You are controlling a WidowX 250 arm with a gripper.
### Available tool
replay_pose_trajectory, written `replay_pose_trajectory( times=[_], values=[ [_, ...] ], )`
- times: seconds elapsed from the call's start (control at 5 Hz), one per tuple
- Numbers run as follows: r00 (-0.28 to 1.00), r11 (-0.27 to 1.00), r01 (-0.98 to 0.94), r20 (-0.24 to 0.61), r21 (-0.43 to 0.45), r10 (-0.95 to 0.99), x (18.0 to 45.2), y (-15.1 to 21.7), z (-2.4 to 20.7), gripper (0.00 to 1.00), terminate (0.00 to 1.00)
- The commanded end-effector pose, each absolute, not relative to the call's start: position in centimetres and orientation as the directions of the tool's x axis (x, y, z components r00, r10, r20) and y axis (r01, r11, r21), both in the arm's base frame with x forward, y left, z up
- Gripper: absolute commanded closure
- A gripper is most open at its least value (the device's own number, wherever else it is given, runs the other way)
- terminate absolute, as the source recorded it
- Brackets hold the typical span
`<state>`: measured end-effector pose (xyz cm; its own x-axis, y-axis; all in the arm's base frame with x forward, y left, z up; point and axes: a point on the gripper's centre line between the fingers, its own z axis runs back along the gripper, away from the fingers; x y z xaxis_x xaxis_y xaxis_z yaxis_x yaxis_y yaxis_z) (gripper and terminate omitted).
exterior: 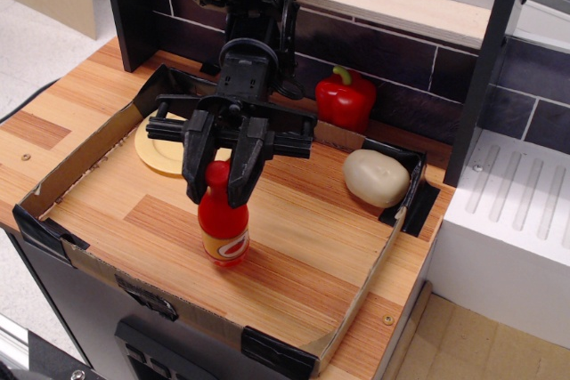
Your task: Upright hot sauce bottle
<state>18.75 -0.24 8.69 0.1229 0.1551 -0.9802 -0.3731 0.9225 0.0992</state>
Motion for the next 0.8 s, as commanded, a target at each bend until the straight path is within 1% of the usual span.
replay_pose_trajectory(
  times=[0.0, 0.2, 0.4, 0.6],
  values=[
    [0.169, 0.926, -0.356, -0.966, 0.124, 0.194, 20.2, 0.2, 7.7, 0.00, 0.00],
    [0.239, 0.933, -0.341, -0.949, 0.118, 0.207, 19.7, 0.2, 7.9, 0.00, 0.00],
    [0.332, 0.945, -0.312, -0.922, 0.094, 0.201, 19.0, 0.3, 8.8, 0.00, 0.00],
    [0.509, 0.953, -0.291, -0.829, 0.088, 0.232, 20.1, 0.8, 11.2, 0.00, 0.00]
  ],
)
